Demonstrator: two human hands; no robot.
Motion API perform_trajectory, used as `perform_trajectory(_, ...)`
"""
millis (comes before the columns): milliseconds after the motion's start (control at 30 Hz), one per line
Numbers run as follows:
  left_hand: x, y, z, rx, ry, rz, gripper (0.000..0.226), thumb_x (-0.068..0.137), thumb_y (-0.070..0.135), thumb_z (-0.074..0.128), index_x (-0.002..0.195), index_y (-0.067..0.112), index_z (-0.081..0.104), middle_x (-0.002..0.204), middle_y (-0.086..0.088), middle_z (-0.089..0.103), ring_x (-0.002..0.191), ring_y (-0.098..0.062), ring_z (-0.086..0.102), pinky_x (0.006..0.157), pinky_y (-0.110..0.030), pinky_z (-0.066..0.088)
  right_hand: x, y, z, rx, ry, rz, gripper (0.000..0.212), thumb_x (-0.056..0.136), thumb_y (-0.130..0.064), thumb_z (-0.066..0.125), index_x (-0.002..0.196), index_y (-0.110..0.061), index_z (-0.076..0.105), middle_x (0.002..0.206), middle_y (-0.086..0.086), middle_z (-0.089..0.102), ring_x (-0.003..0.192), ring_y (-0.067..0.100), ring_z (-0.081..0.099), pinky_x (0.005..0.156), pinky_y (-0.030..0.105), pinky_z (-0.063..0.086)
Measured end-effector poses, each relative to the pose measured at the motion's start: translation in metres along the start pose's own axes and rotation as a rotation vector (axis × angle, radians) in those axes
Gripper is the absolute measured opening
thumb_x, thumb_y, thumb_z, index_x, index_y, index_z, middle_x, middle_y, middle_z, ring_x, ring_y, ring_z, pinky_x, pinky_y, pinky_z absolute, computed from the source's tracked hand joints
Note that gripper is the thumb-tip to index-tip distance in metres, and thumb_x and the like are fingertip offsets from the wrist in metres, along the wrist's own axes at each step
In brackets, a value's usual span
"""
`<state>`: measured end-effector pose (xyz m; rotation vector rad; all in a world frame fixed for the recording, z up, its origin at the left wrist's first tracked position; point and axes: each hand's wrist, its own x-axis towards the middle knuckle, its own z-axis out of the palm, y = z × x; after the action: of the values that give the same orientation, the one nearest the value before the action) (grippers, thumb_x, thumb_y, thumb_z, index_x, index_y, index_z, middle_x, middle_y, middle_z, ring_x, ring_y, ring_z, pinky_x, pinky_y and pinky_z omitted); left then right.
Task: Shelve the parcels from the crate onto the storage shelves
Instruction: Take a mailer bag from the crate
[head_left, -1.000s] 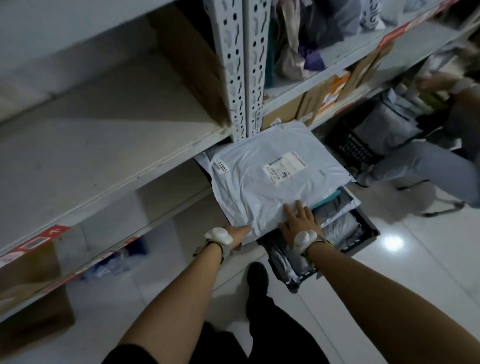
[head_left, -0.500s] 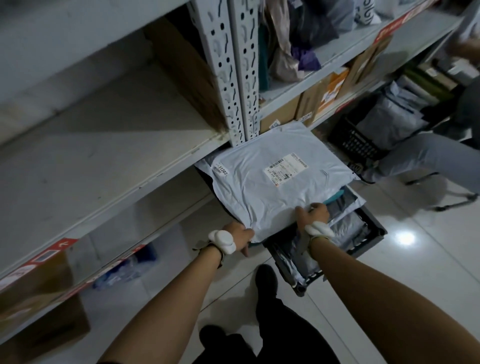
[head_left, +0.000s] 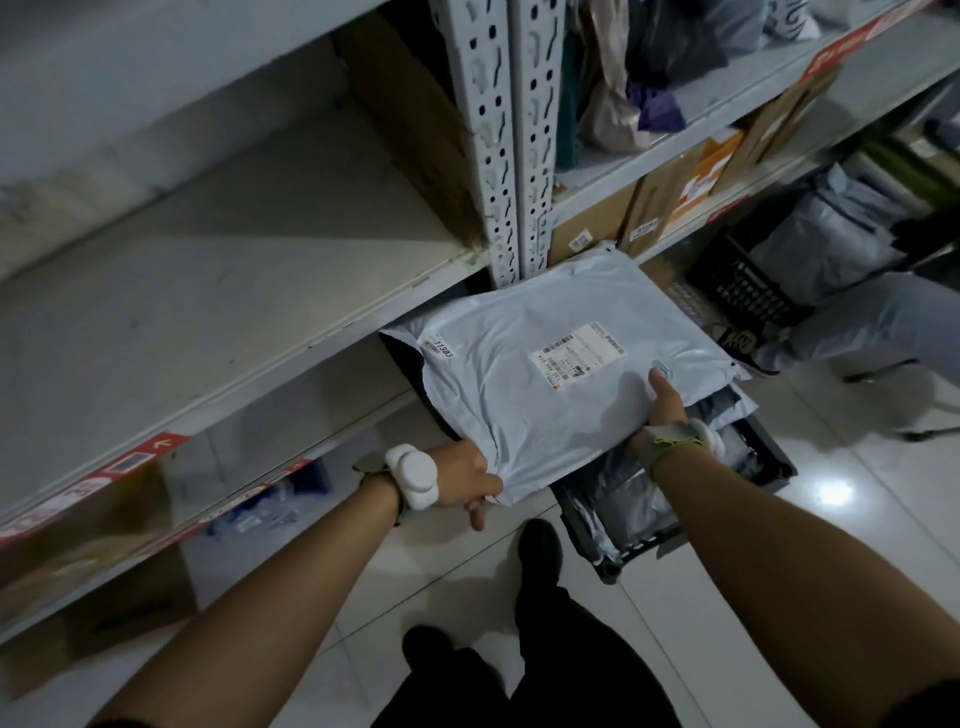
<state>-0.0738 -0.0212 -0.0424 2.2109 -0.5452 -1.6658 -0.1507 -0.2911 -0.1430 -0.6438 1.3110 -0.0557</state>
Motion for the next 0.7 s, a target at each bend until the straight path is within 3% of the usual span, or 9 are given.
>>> perform_trajectory(100, -0.013, -0.013, 0.009, 0.073, 0.031, -0.024, 0.040, 0.087, 0.026, 0.055, 0.050, 0.010, 0.059, 0.054, 0.006, 0.069, 0.049, 0.000, 0.054, 0.061, -0.016, 0.044, 0.031, -0.002, -0.005, -0.109, 0.058, -0.046, 0.098, 0.059, -0.053, 0.081, 0.140, -0.009, 0.048, 0.134, 0.007, 0.060, 0.112, 0.032, 0.060, 0.105, 0.047, 0.045)
perform_trajectory(133, -0.017, -0.019, 0.013, 0.087, 0.062, -0.027, 0.042, 0.088, 0.028, 0.057, 0.050, 0.012, 0.058, 0.053, 0.007, 0.068, 0.045, 0.002, 0.051, 0.055, -0.013, 0.040, 0.022, -0.006, 0.000, -0.161, 0.079, -0.087, 0.102, 0.060, -0.052, 0.081, 0.144, -0.007, 0.043, 0.138, 0.009, 0.056, 0.116, 0.033, 0.059, 0.106, 0.047, 0.045)
perform_trajectory(233, -0.029, -0.032, 0.017, 0.174, 0.153, -0.030, 0.045, 0.091, 0.035, 0.059, 0.048, 0.021, 0.053, 0.051, 0.008, 0.064, 0.040, 0.002, 0.048, 0.047, -0.014, 0.036, -0.027, -0.012, 0.017, -0.230, 0.117, -0.222, 0.074, 0.082, -0.038, 0.072, 0.142, -0.006, 0.042, 0.134, 0.010, 0.055, 0.114, 0.034, 0.058, 0.100, 0.046, 0.049)
perform_trajectory(333, -0.041, -0.050, 0.013, 0.250, 0.133, -0.009, 0.039, 0.092, 0.042, 0.057, 0.057, 0.025, 0.057, 0.062, 0.007, 0.060, 0.062, -0.009, 0.056, 0.068, -0.026, 0.046, -0.066, -0.010, 0.026, -0.235, 0.118, -0.351, 0.062, 0.082, -0.034, 0.073, 0.133, -0.005, 0.053, 0.121, 0.011, 0.061, 0.096, 0.033, 0.060, 0.092, 0.051, 0.052)
perform_trajectory(433, -0.070, -0.065, 0.002, 0.277, 0.211, 0.049, 0.034, 0.091, 0.045, 0.055, 0.066, 0.023, 0.049, 0.066, 0.004, 0.048, 0.061, -0.012, 0.045, 0.062, -0.026, 0.037, -0.115, -0.008, 0.030, -0.209, 0.020, -0.473, 0.045, 0.088, -0.024, 0.071, 0.126, -0.002, 0.060, 0.114, 0.014, 0.065, 0.083, 0.028, 0.064, 0.084, 0.043, 0.053)
perform_trajectory(533, -0.106, -0.075, -0.007, 0.192, 0.361, 0.119, 0.029, 0.086, 0.050, 0.053, 0.074, 0.023, 0.054, 0.075, 0.003, 0.050, 0.064, -0.012, 0.043, 0.063, -0.025, 0.035, -0.169, -0.003, 0.033, -0.289, -0.100, -0.596, 0.039, 0.089, -0.024, 0.072, 0.119, -0.001, 0.066, 0.107, 0.014, 0.072, 0.090, 0.034, 0.069, 0.088, 0.051, 0.056)
perform_trajectory(600, -0.128, -0.085, -0.013, 0.143, 0.433, 0.153, 0.023, 0.093, 0.047, 0.056, 0.093, 0.026, 0.065, 0.090, 0.010, 0.062, 0.077, -0.006, 0.056, 0.068, -0.020, 0.041, -0.206, 0.000, 0.036, -0.356, -0.177, -0.693, 0.034, 0.089, -0.023, 0.073, 0.114, -0.001, 0.070, 0.102, 0.017, 0.074, 0.091, 0.036, 0.071, 0.086, 0.054, 0.058)
perform_trajectory(700, -0.163, -0.098, -0.022, 0.028, 0.586, 0.179, 0.033, 0.096, 0.053, 0.050, 0.118, 0.030, 0.058, 0.114, 0.010, 0.061, 0.108, -0.013, 0.060, 0.086, -0.026, 0.043, -0.265, 0.000, 0.047, -0.453, -0.299, -0.818, 0.033, 0.084, -0.028, 0.078, 0.109, -0.007, 0.073, 0.101, 0.013, 0.076, 0.093, 0.034, 0.072, 0.085, 0.054, 0.058)
